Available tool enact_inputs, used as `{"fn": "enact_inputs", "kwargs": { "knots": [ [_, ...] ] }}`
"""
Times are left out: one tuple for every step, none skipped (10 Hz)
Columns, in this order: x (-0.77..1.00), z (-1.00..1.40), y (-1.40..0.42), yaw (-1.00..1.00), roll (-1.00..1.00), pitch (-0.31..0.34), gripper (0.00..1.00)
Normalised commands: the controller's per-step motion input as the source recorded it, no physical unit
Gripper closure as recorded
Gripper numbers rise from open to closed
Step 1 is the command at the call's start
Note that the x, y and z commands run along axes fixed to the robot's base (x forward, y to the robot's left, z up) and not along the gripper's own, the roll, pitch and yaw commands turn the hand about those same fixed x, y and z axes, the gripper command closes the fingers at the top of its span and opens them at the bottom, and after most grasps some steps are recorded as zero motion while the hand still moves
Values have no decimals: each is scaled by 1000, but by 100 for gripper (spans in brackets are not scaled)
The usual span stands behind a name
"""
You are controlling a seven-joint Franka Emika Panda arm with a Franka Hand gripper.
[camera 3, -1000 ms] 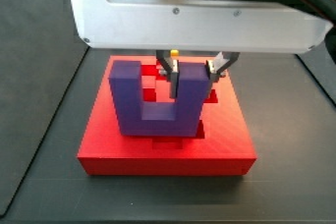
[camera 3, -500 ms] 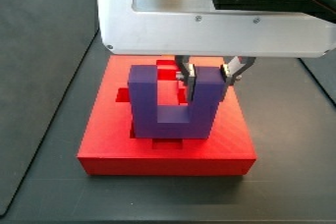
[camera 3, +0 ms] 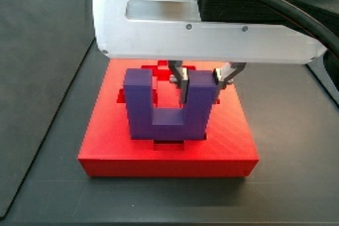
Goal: Pick up the purple object. Move up. Place the purple object on the fixture. Regrasp the purple object. Move to above the board. Insert the purple object.
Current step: Insert the purple object.
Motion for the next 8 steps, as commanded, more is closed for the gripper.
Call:
{"fn": "enact_inputs", "kwargs": {
  "knots": [
    [217,-280,0,0,0,-53,100],
    [103,-400,0,0,4,-43,100],
    [103,-466,0,0,49,-11,100],
    [40,-454,0,0,126,0,100],
    [0,-86,0,0,73,43,100],
    [0,0,0,0,10,0,100],
    [0,-9,9,0,59,0,100],
    [0,0,0,0,29,0,100]
  ]
}}
